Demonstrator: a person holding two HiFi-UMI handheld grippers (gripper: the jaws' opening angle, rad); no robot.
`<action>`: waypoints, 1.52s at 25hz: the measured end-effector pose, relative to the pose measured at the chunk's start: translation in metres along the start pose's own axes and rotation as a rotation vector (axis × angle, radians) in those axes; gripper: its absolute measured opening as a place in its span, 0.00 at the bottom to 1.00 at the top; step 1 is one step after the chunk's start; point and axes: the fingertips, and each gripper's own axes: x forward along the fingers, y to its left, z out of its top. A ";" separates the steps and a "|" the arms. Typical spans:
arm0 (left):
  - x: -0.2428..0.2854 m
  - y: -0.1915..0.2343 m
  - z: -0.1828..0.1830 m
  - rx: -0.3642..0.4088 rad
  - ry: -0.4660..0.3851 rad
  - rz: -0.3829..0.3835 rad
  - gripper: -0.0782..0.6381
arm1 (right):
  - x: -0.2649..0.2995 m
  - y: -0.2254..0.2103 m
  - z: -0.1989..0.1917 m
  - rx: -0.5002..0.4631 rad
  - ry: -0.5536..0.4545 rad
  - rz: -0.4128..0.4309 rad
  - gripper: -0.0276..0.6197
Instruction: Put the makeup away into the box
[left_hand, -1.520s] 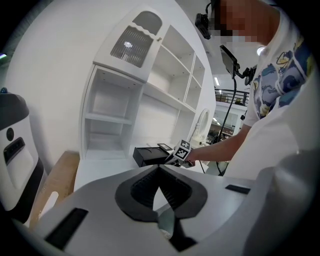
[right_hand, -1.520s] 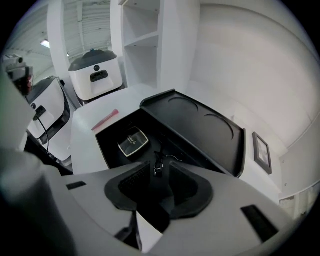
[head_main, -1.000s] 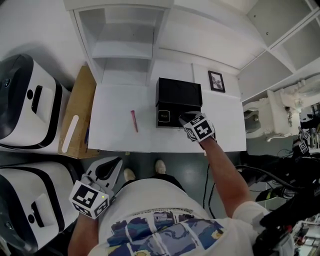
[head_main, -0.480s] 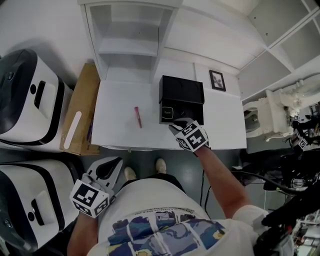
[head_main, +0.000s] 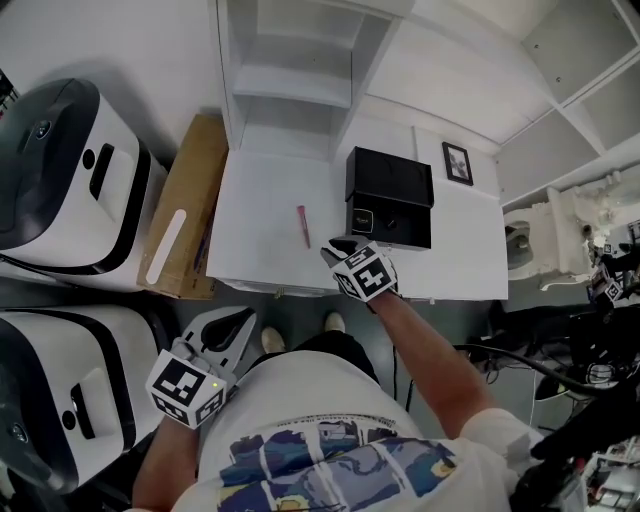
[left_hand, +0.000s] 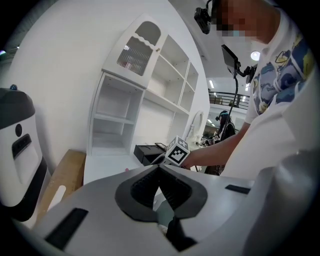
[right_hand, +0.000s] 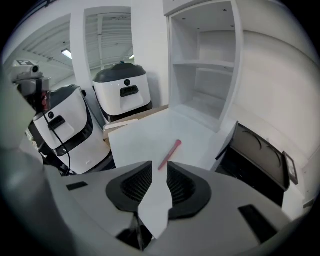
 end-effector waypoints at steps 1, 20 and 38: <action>-0.003 0.002 -0.001 -0.003 0.001 0.007 0.13 | 0.008 0.003 0.004 0.009 -0.005 0.000 0.21; -0.058 0.038 -0.029 -0.094 0.009 0.171 0.13 | 0.103 -0.034 0.009 0.258 0.052 -0.195 0.22; -0.033 0.033 -0.014 -0.058 0.027 0.140 0.13 | 0.091 -0.023 0.014 0.228 0.031 -0.104 0.14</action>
